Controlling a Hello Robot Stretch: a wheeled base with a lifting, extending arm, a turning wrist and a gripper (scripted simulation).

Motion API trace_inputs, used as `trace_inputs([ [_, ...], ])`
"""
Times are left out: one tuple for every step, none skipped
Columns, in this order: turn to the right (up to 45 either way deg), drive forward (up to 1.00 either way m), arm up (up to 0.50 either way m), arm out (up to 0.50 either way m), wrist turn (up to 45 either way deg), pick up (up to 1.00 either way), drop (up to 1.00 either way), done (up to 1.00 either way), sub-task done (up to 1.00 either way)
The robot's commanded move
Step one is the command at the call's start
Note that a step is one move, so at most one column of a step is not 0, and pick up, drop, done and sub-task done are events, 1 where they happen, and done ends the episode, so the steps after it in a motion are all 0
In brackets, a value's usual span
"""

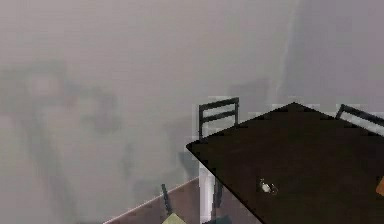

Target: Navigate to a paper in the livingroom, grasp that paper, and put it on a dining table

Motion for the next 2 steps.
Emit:
trace_inputs([
  [24.0,0.0,0.0,0.0,0.0,0.0,0.0,0.0,0.0],
  [-15.0,0.0,0.0,0.0,0.0,0.0,0.0,0.0,0.0],
])
